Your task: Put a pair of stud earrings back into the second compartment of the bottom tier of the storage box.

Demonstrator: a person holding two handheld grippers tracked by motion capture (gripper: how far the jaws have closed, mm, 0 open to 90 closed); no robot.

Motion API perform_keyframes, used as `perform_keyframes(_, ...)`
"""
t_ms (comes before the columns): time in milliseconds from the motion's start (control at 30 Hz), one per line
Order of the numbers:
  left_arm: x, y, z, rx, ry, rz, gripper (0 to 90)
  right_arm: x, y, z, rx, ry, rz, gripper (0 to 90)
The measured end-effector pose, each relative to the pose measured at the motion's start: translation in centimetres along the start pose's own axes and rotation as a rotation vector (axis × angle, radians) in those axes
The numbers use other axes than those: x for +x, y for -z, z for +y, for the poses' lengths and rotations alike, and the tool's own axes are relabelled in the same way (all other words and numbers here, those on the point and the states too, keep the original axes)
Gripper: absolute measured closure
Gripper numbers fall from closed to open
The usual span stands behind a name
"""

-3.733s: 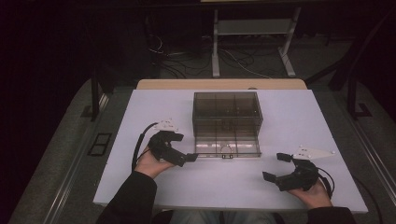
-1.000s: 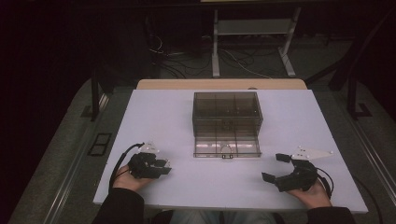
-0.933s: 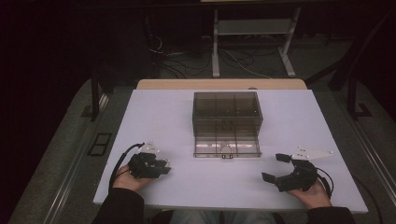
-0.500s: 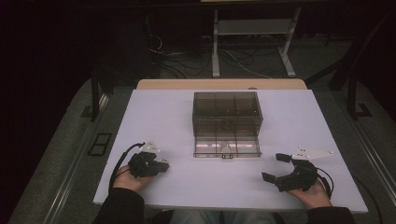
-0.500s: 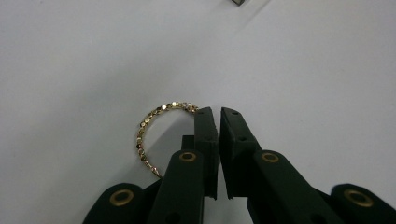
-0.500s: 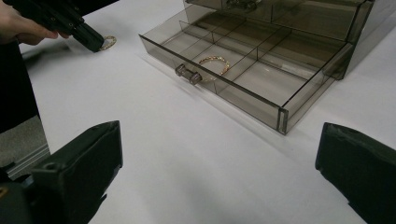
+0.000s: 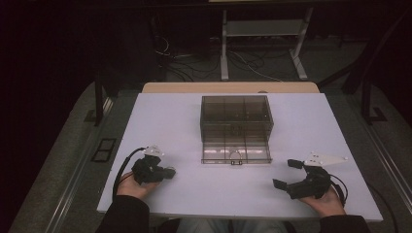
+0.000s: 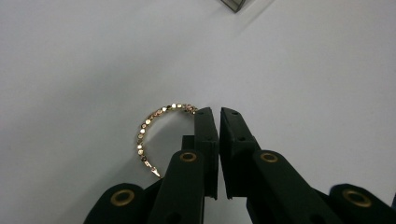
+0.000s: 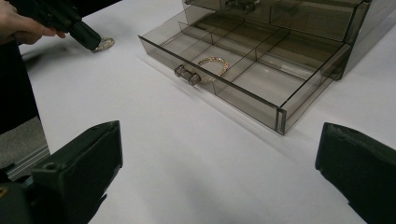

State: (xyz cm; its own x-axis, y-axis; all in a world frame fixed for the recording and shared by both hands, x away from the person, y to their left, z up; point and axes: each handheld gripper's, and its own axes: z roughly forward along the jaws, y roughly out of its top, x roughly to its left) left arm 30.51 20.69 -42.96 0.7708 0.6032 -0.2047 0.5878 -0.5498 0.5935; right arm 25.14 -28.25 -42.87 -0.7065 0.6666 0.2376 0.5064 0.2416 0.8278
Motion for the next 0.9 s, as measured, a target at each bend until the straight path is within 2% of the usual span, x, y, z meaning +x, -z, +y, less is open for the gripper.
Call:
perform_keyframes(233, 0.3, 0.8, 0.1, -0.052, 0.018, -0.014, 85.4, 0.0, 0.0, 0.0, 0.002, 0.001, 0.000, 0.1)
perform_keyframes(600, 0.5, 2.0, 0.4, -0.166, 0.062, -0.061, 85.4, 0.0, 0.0, 0.0, 0.001, 0.001, -0.001, 0.1)
perform_keyframes(733, 0.5, 2.3, 0.9, -0.204, 0.063, -0.060, 85.4, 0.0, 0.0, 0.0, 0.002, 0.001, -0.001, 0.1)
perform_keyframes(900, 0.1, 2.8, 1.7, -0.232, 0.046, -0.057, 85.4, 0.0, 0.0, 0.0, -0.001, -0.005, -0.002, 0.1)
